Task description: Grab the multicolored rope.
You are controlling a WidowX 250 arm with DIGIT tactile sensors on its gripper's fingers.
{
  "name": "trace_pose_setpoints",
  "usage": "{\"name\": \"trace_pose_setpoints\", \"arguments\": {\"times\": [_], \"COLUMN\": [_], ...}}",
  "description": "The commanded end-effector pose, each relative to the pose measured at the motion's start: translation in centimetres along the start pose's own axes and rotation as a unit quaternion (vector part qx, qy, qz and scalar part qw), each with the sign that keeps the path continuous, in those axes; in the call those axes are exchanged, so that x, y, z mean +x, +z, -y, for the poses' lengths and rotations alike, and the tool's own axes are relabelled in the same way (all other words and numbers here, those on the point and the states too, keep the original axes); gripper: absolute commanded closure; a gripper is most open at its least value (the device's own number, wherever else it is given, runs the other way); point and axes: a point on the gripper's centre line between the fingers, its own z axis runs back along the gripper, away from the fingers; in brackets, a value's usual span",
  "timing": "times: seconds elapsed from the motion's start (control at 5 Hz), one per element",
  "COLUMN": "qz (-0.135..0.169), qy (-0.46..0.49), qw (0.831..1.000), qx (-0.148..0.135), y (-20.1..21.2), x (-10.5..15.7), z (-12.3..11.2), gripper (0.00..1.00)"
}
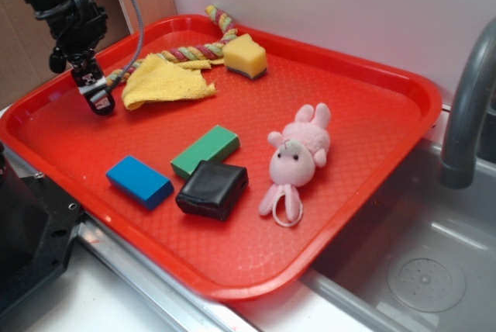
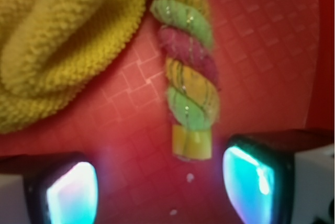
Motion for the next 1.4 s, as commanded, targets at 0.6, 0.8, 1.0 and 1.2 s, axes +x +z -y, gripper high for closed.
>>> {"name": "trace_pose_setpoints", "arguments": {"times": [0.6, 0.8, 1.0, 1.2], "qz": [-0.021, -0.023, -0.03, -0.034], "qy": [0.013, 0.024, 0.03, 0.033], "qw": [0.999, 0.999, 0.999, 0.998], "qx": [0.035, 0.035, 0.031, 0.031], "y": [-0.2, -0.3, -0.4, -0.6], "x": [1.6, 2.0, 2.2, 2.4], "z": [-0.8, -1.2, -1.5, -1.6], "gripper": [0.0, 1.0, 1.0, 1.0]}}
